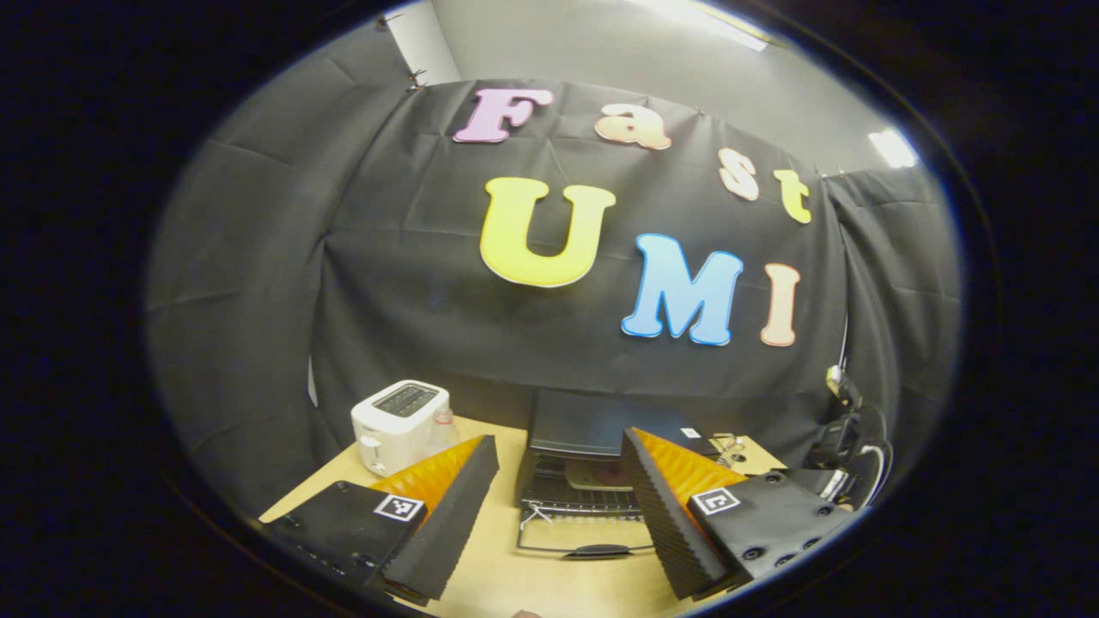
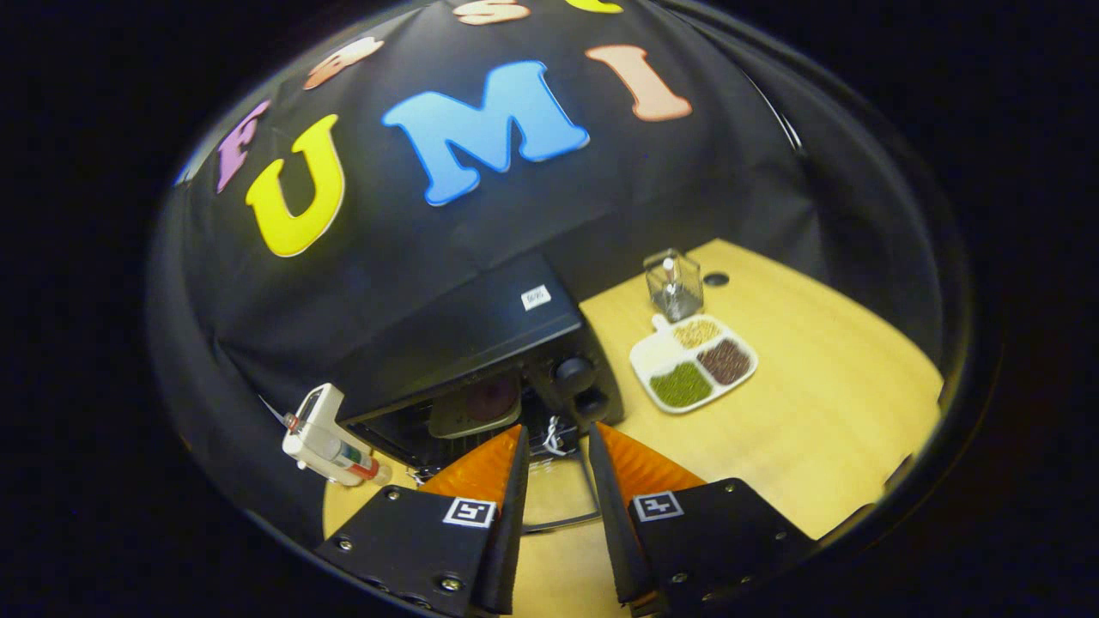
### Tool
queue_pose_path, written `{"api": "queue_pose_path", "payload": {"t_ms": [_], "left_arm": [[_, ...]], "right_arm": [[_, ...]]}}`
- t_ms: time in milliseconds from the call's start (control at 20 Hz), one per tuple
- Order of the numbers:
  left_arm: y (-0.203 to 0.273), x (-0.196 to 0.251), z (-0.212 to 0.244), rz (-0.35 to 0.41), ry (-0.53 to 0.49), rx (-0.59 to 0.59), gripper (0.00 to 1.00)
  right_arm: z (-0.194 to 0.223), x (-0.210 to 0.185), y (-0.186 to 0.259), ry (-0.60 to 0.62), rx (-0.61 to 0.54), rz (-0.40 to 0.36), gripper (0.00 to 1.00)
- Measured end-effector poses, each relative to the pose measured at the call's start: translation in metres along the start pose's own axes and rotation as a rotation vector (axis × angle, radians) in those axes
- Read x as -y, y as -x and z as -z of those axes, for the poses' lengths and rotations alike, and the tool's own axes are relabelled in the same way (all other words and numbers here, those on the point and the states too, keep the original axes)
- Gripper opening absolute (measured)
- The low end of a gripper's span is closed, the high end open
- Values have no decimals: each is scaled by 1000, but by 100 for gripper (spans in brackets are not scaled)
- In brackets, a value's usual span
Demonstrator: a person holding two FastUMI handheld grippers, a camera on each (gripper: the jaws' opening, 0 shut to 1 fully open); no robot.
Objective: Open the electric oven with the left hand, put the food in, and close the electric oven.
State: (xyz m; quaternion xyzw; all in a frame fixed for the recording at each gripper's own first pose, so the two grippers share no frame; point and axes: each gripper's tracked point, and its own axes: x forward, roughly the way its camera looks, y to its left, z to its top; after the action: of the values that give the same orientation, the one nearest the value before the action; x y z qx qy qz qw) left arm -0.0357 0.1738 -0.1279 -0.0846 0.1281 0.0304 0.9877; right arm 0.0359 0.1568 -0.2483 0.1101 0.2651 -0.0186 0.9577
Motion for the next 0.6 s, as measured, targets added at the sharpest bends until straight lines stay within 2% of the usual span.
{"api": "queue_pose_path", "payload": {"t_ms": [250, 400, 450, 550, 600], "left_arm": [[-4, 50, -8, 70, -40, 17, 100], [-4, 81, -20, 111, -71, 47, 100], [-1, 91, -27, 124, -82, 63, 100], [1, 108, -35, 139, -93, 90, 100], [0, 115, -35, 135, -91, 93, 91]], "right_arm": [[-91, 5, 63, 242, 301, -44, 44], [-129, -5, 103, 291, 421, -105, 49], [-138, -9, 108, 298, 436, -124, 54], [-150, -4, 122, 294, 455, -140, 76], [-156, 0, 130, 282, 463, -144, 88]]}}
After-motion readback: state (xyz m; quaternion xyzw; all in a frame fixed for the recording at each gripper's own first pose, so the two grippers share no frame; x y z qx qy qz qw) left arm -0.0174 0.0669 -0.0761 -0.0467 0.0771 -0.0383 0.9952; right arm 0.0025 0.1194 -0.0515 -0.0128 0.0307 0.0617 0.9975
